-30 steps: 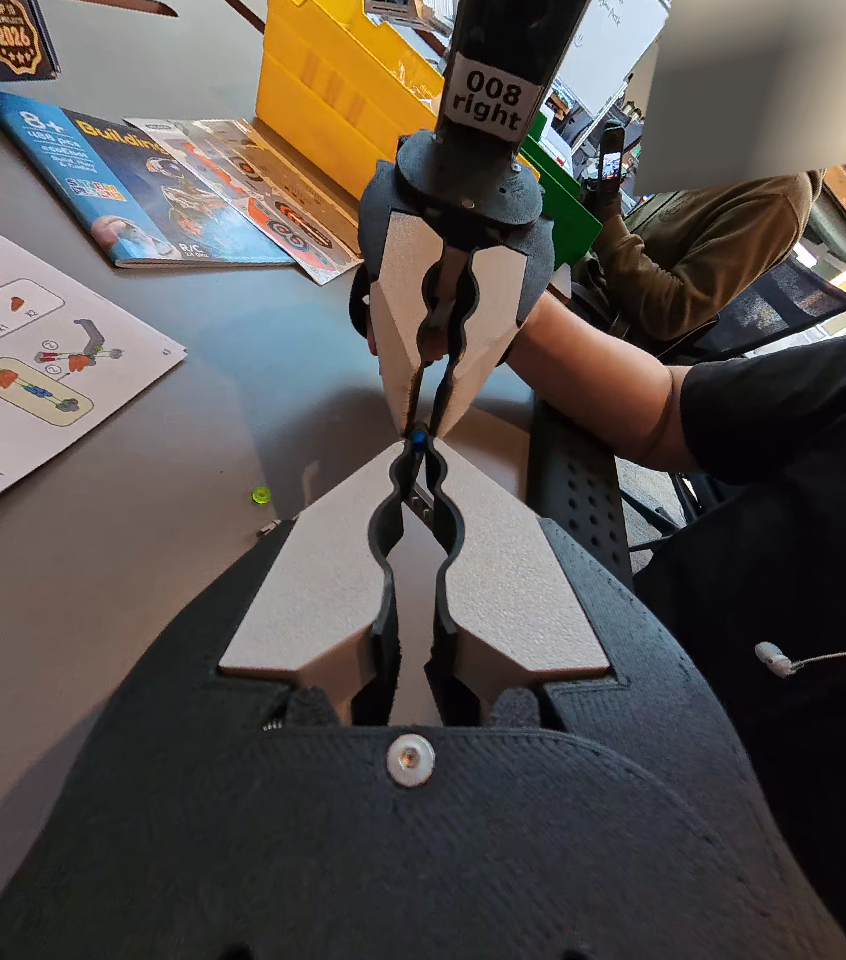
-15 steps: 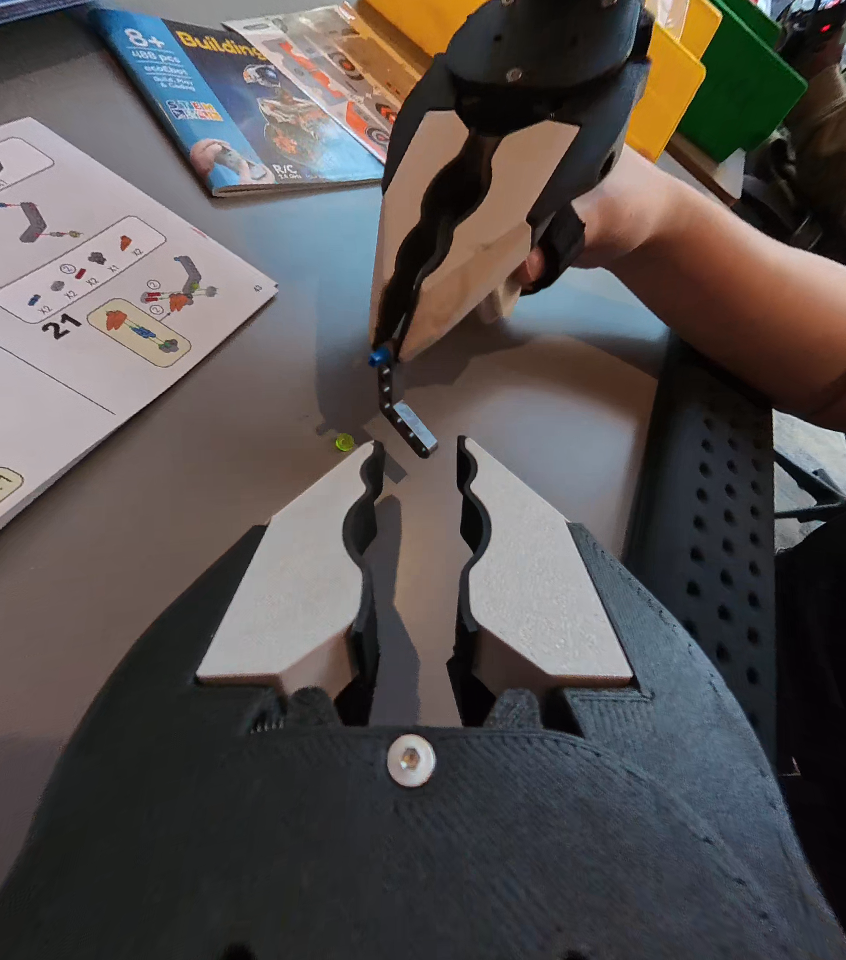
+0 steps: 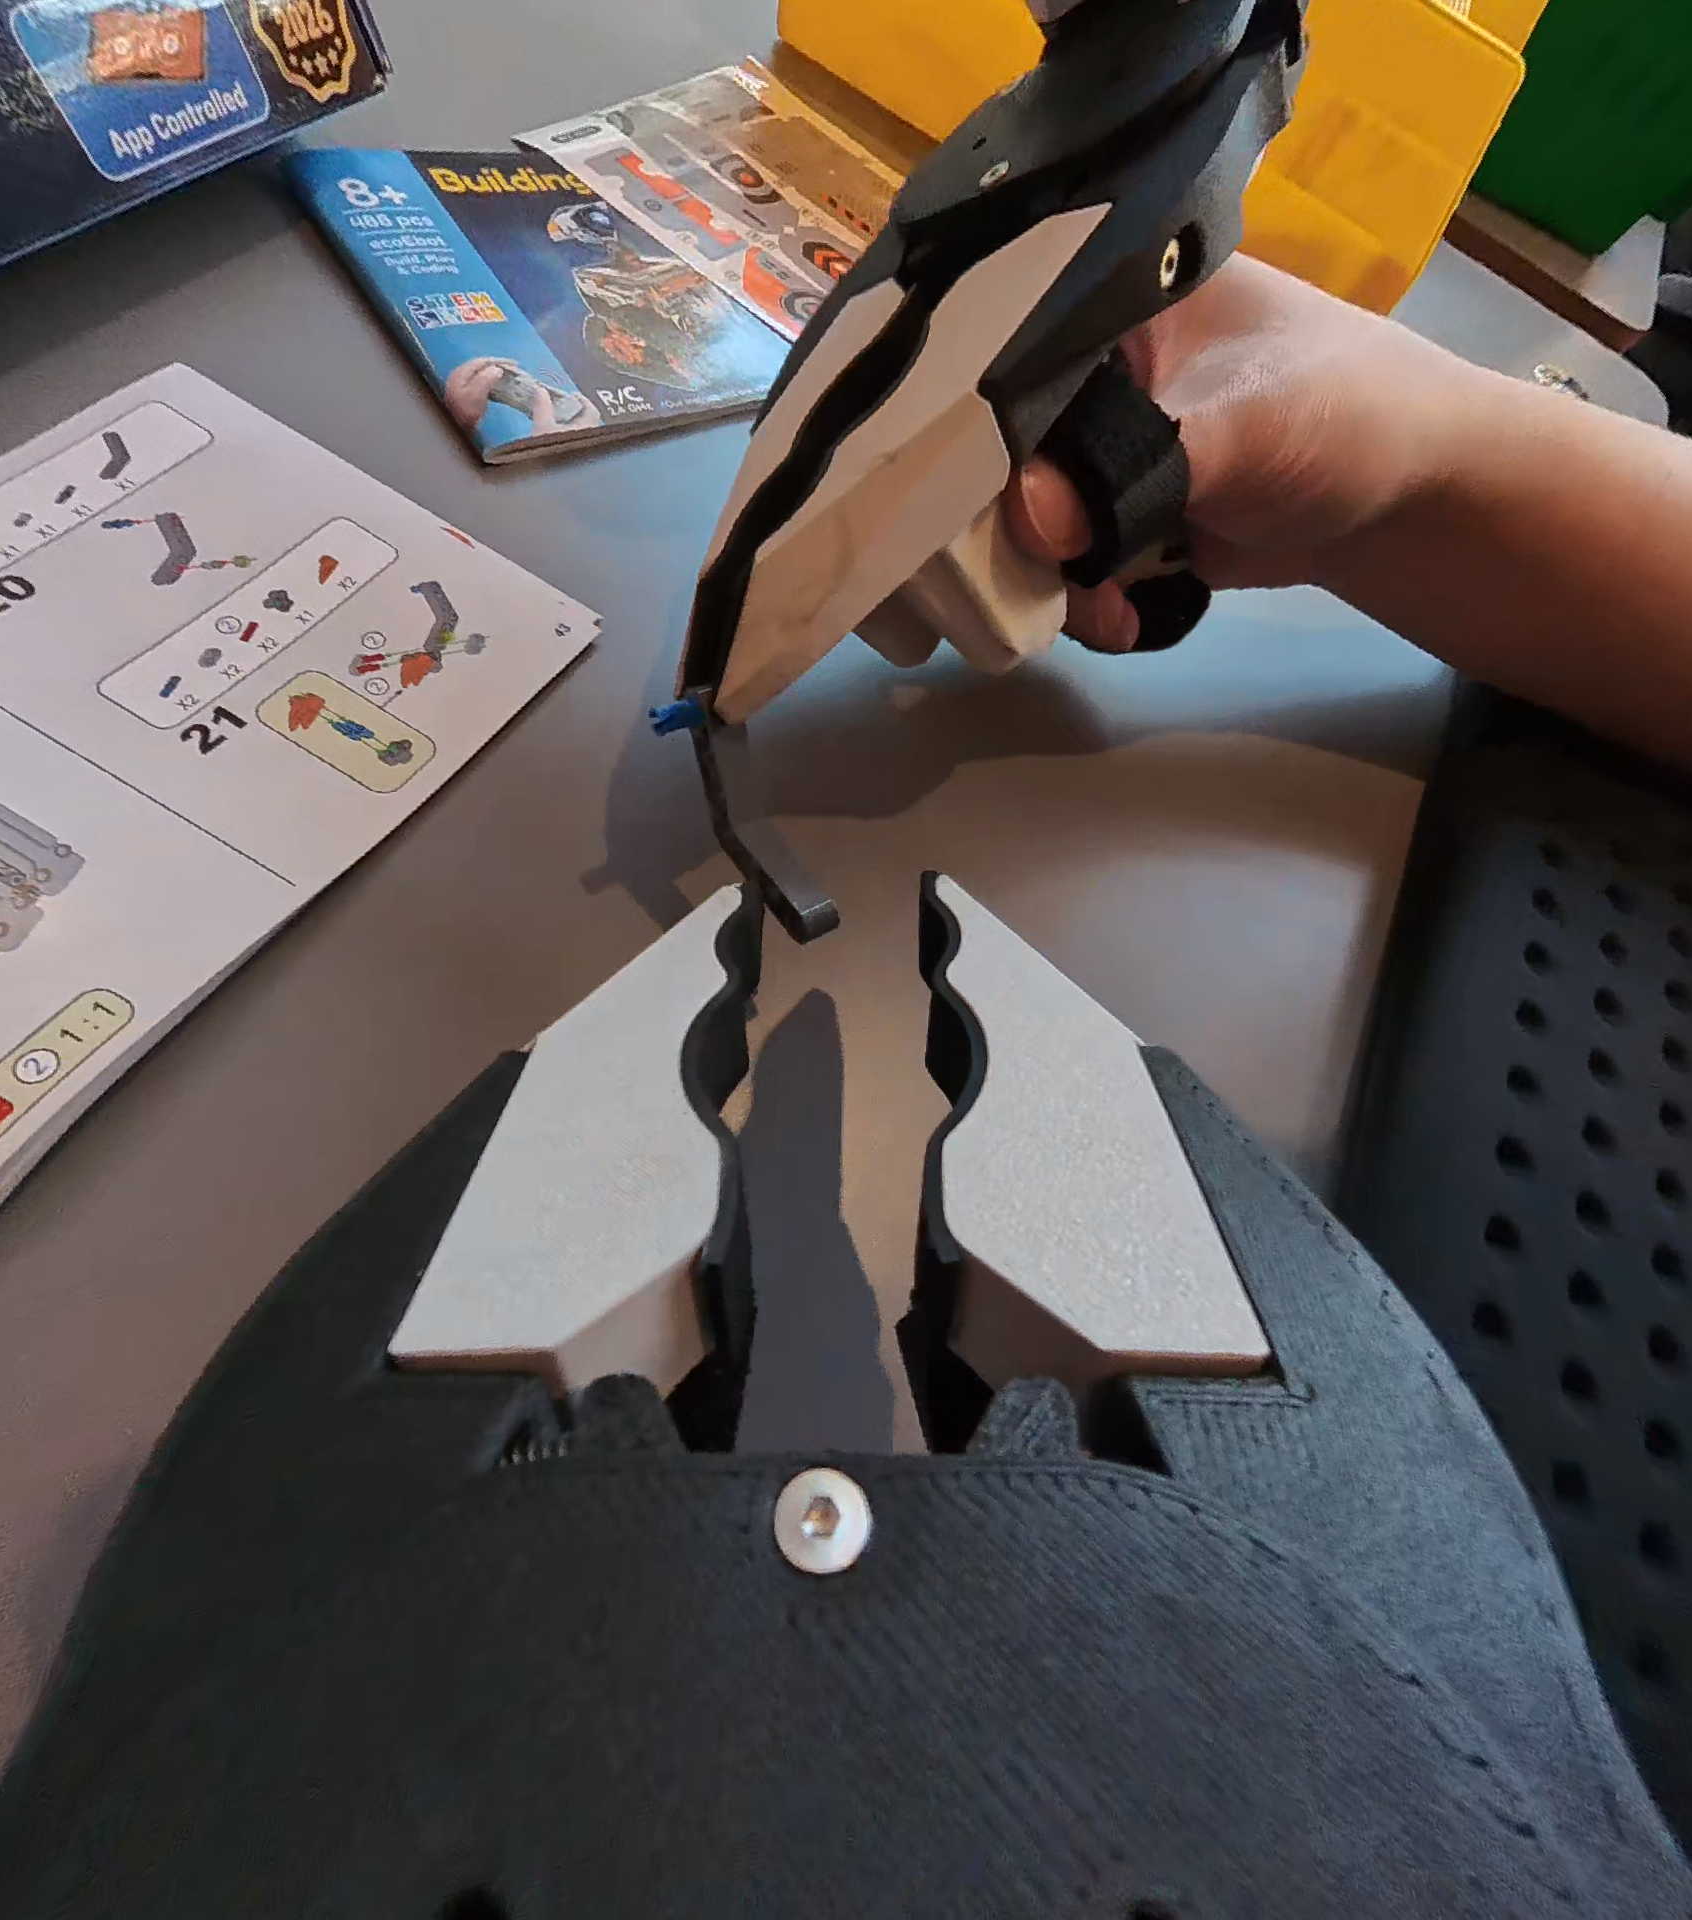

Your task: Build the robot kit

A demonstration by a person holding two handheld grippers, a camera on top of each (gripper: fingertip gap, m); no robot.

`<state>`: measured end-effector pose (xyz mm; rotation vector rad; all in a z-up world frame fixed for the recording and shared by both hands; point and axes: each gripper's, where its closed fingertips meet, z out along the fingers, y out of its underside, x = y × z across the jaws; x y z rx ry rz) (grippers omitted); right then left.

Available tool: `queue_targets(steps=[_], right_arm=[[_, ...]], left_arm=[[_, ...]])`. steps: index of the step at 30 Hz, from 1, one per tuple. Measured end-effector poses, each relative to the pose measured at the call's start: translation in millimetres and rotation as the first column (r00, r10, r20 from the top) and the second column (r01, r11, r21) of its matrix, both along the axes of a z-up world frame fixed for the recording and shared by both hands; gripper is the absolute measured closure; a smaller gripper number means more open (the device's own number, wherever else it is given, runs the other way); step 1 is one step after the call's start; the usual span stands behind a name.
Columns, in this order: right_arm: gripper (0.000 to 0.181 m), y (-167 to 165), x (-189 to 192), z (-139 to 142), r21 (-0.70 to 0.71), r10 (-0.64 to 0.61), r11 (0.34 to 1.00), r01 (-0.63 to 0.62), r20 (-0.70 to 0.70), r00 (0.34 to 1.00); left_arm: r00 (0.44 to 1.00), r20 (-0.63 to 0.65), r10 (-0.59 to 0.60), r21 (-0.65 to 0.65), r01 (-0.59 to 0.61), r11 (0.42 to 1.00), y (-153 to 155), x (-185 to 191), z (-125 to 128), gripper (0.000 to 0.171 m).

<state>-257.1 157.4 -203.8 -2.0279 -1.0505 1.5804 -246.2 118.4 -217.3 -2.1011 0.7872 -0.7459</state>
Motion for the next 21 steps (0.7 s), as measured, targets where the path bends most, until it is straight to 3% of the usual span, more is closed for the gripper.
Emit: queue_targets(steps=[6,21], right_arm=[[0.175,0,-1,2,-0.065,-0.035,0.997,0.034,-0.022,0.999],[0.174,0,1,1,-0.116,-0.014,0.993,0.009,-0.042,0.999]], left_arm=[[0.997,-0.077,0.012,0.047,-0.009,0.999,2,-3,-4,0.159],[0.999,0.028,0.02,-0.014,-0.02,1.0,0,-8,7,0.161]])
